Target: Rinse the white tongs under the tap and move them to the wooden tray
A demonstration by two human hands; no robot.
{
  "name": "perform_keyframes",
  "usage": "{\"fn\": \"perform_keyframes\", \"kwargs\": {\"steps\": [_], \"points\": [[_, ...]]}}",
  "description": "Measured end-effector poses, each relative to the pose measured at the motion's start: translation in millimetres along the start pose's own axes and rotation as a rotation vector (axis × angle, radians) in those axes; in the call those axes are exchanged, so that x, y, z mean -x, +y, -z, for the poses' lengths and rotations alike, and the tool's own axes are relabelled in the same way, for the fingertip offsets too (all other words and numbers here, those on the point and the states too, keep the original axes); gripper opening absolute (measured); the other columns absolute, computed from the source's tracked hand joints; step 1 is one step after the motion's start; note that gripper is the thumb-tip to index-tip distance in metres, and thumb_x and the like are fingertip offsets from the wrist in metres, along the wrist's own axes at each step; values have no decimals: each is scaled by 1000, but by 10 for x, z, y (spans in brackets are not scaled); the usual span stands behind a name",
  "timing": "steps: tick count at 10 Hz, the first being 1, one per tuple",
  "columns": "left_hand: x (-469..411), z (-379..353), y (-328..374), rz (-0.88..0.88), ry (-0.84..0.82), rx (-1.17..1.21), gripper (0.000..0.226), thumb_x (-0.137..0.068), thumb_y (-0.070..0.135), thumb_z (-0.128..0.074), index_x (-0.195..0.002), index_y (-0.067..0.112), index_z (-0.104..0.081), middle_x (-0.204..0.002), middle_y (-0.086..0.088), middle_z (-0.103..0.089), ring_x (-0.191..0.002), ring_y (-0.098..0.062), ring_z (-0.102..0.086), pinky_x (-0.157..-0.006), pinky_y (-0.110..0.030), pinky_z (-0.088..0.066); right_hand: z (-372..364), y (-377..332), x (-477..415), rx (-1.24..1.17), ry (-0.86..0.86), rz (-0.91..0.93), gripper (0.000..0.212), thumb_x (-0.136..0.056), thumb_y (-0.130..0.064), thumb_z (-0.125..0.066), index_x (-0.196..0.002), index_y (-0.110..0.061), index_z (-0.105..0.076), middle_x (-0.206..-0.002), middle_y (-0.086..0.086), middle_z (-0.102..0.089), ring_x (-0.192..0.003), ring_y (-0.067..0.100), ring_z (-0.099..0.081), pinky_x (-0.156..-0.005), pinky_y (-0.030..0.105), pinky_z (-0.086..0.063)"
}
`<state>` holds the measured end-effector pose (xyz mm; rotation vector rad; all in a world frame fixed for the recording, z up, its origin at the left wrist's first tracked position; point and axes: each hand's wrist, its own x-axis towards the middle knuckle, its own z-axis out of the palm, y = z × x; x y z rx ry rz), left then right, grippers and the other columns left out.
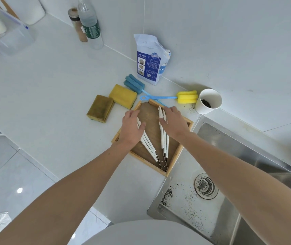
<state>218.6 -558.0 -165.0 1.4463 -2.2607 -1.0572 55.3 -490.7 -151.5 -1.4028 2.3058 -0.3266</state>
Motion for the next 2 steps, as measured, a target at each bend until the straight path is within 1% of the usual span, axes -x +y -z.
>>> {"fn": "perform_keyframes", "kwargs": {"steps": [1, 2], "points": [[193, 92, 101, -38, 22, 50, 45, -98, 25, -55, -140, 11, -47, -143, -8, -44, -130, -22, -44, -103, -26, -34, 143, -5, 270, -56, 44, -27, 43, -100, -23, -48, -140, -9, -44, -132, 15, -49, -123, 35, -48, -98, 44, -42], [339, 128, 146, -96, 8, 73, 42, -99, 28, -52, -138, 12, -49, -139, -6, -48, -127, -21, -47, -100, -23, -33, 221, 19, 485, -112, 81, -35, 41, -99, -19, -46, -139, -8, -46, -129, 16, -52, -121, 36, -51, -96, 43, -43]]}}
